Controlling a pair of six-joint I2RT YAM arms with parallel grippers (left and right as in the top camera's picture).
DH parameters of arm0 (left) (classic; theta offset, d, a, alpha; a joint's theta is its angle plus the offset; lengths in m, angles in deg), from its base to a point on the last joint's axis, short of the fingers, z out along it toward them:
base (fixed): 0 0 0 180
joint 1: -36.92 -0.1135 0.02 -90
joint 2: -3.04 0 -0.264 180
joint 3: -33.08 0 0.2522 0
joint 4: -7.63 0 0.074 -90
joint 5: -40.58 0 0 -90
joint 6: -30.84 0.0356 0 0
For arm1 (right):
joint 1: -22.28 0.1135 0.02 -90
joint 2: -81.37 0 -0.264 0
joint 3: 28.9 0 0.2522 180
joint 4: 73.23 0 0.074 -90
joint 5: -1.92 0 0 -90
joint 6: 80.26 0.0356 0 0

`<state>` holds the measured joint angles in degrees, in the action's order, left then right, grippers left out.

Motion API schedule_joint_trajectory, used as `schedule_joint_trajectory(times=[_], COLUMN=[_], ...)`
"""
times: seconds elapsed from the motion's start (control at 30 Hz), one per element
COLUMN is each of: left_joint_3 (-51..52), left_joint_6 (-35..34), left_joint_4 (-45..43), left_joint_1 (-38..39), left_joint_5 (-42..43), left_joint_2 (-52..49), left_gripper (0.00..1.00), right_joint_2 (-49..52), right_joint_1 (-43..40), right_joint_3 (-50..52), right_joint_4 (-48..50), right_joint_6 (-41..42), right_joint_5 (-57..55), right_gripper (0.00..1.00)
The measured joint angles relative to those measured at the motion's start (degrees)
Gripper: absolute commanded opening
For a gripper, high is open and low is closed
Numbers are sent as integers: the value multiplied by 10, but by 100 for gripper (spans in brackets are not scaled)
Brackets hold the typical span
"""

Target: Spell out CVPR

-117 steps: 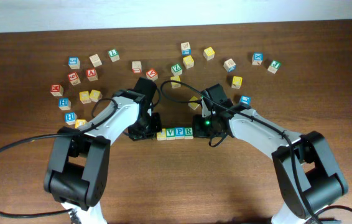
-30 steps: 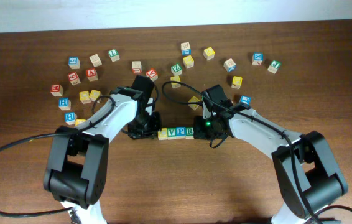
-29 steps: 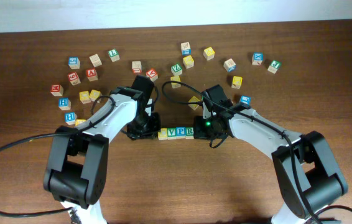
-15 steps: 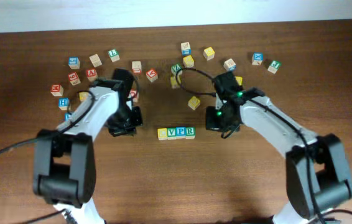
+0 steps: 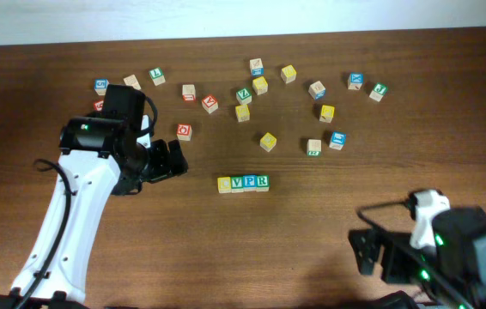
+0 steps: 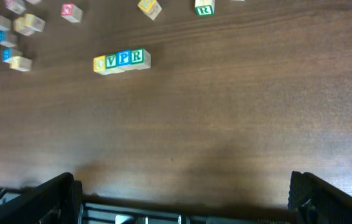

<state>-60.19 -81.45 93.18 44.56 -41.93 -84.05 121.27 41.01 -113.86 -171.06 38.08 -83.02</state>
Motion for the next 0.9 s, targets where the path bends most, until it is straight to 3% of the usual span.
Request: schedule_joint_trajectory(times=[0.17,0.53,0.67,0.8,0.9], left_joint_3=[0,0,0,0,0], left_joint_6=[0,0,0,0,0], left_joint_4=[-11,-11,-11,-12,-11], left_joint_1=[0,0,0,0,0], left_joint_5=[0,0,0,0,0], left_joint_2=[0,0,0,0,0], left_gripper=[99,99,99,99,99], right_joint_2=[-35,-35,-46,-121,-208], right_joint_1=[0,0,-24,-95,-123], right_joint_3=[0,0,49,185,294], right_joint_4=[-51,-47,79,237,329], right_joint_6=[2,-1,-51,-139,-160], right_joint_5=[-3,-28,-48,-11,7], right_gripper=[98,98,98,98,98])
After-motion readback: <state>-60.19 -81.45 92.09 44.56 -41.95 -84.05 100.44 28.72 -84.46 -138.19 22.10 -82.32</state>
